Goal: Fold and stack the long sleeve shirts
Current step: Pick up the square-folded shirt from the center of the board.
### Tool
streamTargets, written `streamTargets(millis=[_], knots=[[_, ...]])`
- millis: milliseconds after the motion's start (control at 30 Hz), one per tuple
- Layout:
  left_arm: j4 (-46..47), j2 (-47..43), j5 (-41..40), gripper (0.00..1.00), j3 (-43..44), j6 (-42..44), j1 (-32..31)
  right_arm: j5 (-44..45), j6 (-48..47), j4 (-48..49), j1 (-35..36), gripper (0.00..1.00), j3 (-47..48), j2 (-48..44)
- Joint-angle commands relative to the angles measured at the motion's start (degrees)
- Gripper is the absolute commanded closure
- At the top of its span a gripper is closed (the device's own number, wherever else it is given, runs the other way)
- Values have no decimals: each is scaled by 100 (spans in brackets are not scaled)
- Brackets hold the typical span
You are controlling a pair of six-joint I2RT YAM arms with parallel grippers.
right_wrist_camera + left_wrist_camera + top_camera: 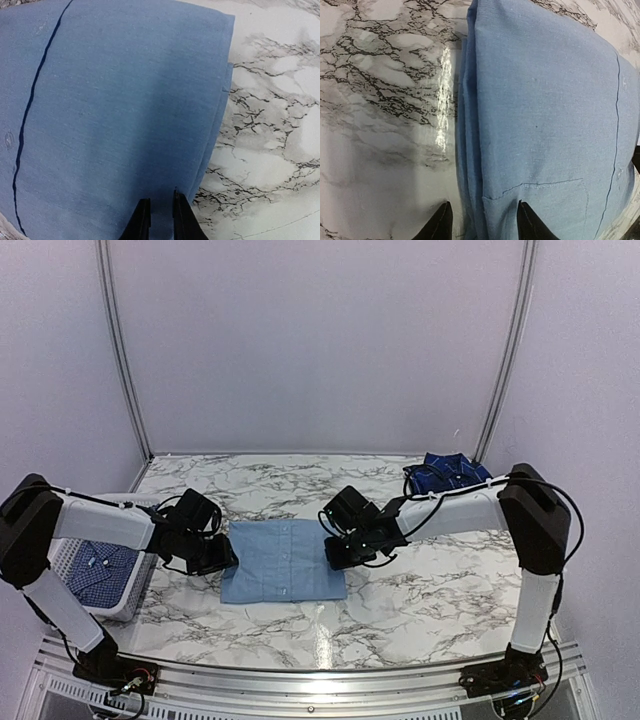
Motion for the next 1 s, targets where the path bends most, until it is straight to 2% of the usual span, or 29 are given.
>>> streamTargets(millis=[0, 400, 567, 667, 800, 967], knots=[[20, -130, 362, 54, -4, 242, 156, -243, 157, 230, -167, 88, -116, 69], [164, 129, 680, 60, -93, 334, 341, -374, 250, 300, -192, 90, -514, 37], [251, 511, 668, 66, -42, 329, 331, -400, 254, 337, -194, 90, -543, 41], [253, 652, 520, 71, -24, 310, 324, -412, 262, 365, -198, 90, -575, 12], [279, 818, 508, 84, 17, 234, 262, -427, 249, 407, -192, 90, -622, -10], [214, 516, 538, 100, 105, 178, 227, -425, 228, 434, -192, 90, -603, -95]])
